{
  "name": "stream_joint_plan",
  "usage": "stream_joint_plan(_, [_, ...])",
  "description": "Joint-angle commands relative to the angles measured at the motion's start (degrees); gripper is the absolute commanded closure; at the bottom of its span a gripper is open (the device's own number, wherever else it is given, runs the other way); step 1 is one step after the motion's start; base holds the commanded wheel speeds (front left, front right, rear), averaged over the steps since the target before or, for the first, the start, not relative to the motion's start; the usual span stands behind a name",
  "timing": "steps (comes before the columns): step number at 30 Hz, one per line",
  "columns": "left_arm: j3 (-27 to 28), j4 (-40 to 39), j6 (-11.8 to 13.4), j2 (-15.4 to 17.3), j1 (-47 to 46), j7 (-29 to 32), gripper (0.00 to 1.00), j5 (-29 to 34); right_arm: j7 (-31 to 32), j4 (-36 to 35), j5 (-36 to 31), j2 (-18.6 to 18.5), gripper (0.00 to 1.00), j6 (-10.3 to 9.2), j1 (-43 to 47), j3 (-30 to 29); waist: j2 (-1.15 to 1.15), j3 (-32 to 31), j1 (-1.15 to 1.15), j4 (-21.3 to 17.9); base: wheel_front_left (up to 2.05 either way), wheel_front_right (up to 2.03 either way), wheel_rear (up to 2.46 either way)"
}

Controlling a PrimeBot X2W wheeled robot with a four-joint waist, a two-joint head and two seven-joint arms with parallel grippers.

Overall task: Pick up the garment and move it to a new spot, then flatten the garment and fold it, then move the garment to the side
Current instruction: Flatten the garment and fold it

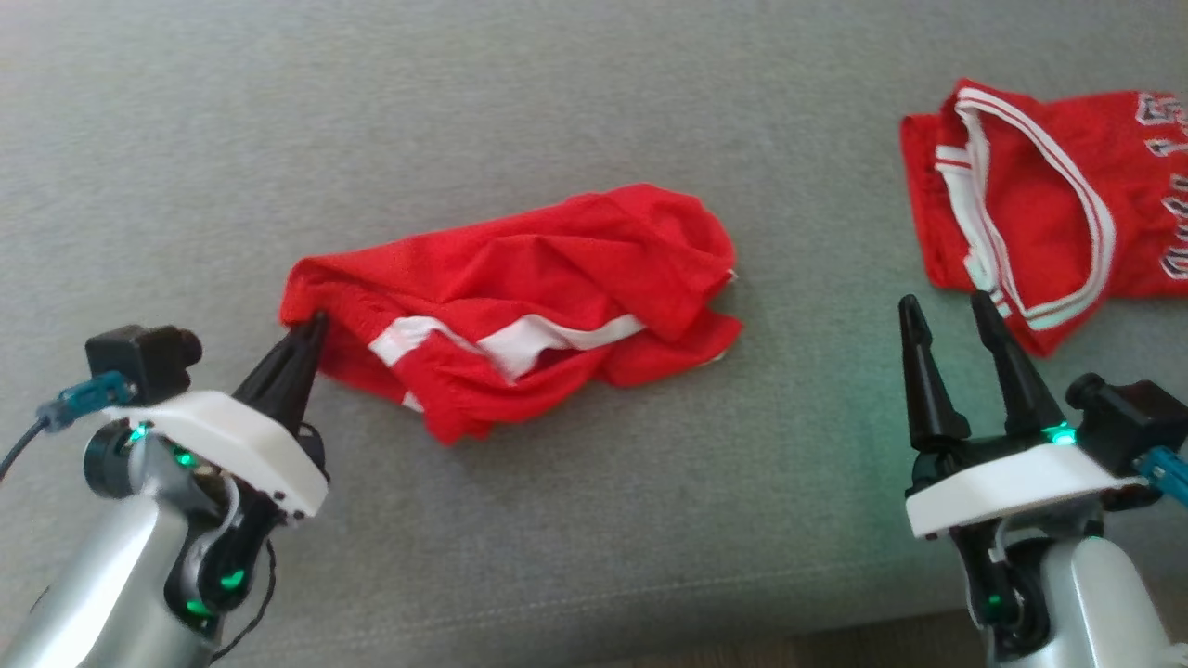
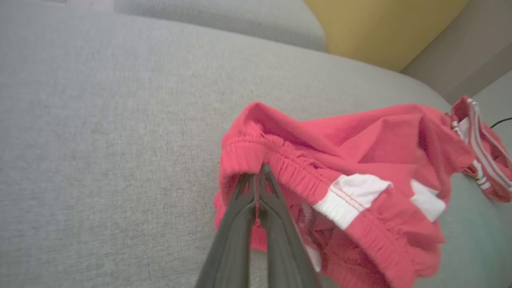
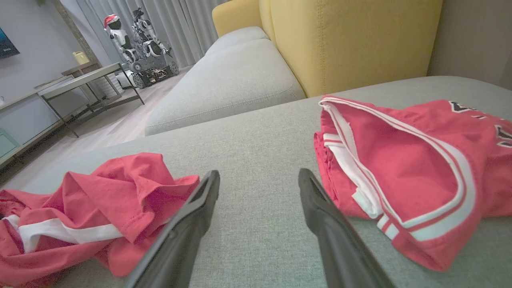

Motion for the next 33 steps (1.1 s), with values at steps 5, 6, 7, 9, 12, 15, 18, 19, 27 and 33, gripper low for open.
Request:
stream_joint_plan(5, [1.8, 8.2, -2.3, -0.5, -4.9, -1.6, 1.0, -0.6, -0.9, -1.3, 0.4, -0.2, 0.0, -0.04, -2.1, 2.3, 0.0, 1.3, 0.0, -2.5, 0.0, 0.0, 0.0])
stream_joint_plan(6, [1.7, 9.2, -2.4, -0.8, -4.9, -2.0, 0.93, -0.5, -1.0, -1.3, 0.3, -0.2, 0.0, -0.04, -2.2, 2.4, 0.0, 1.3, 0.0, -2.5, 0.0, 0.0, 0.0])
stream_joint_plan(7, [1.6, 10.0, -2.4, -1.1, -4.9, -2.5, 0.47, -0.5, -1.0, -1.3, 0.2, -0.2, 0.0, -0.04, -2.3, 2.6, 0.0, 1.3, 0.0, -2.4, 0.0, 0.0, 0.0])
stream_joint_plan(9, [1.5, 10.9, -2.4, -1.9, -4.8, -3.7, 0.0, -0.3, -1.0, -1.5, -0.1, -0.2, 0.0, -0.04, -2.5, 2.7, 0.0, 1.2, 0.0, -1.9, 0.0, 0.0, 0.0])
stream_joint_plan(12, [1.4, 11.0, -1.7, -2.7, -4.1, -6.1, 0.0, 0.5, -0.9, -1.7, -0.9, -0.2, 0.0, -0.04, -2.8, 2.3, 0.0, 0.8, 0.0, -0.8, 0.0, 0.0, 0.0])
stream_joint_plan(15, [2.0, 9.9, -0.1, -3.5, -3.0, -9.6, 0.0, 1.6, -0.5, -2.1, -1.8, -0.2, 0.0, -0.04, -3.1, 2.0, 0.0, 0.1, 0.0, 0.4, 0.0, 0.0, 0.0])
stream_joint_plan(18, [2.6, 8.2, 2.0, -4.0, -1.7, -12.7, 0.0, 3.1, 0.2, -2.6, -3.0, -0.2, 0.0, -0.04, -3.1, 1.6, 0.0, -0.9, 0.0, 1.7, 0.0, 0.0, 0.0])
stream_joint_plan(19, [2.9, 7.5, 2.8, -4.2, -1.2, -13.5, 0.0, 3.6, 0.4, -2.7, -3.3, -0.2, 0.0, -0.04, -3.1, 1.5, 0.0, -1.2, 0.0, 2.1, 0.0, 0.0, 0.0])
stream_joint_plan(27, [5.0, 0.7, 8.5, -4.5, 2.7, -16.3, 0.0, 9.5, 2.3, -3.9, -6.2, -0.2, 0.0, -0.04, -2.3, 1.2, 0.0, -4.3, 0.0, 4.4, 0.0, 0.0, 0.0])
stream_joint_plan(33, [5.6, -5.6, 11.5, -4.2, 7.4, -16.6, 0.0, 14.5, 4.3, -5.3, -8.1, -0.2, 0.0, -0.04, -0.6, 1.4, 0.0, -6.1, 0.0, 5.4, 0.0, 0.0, 0.0])
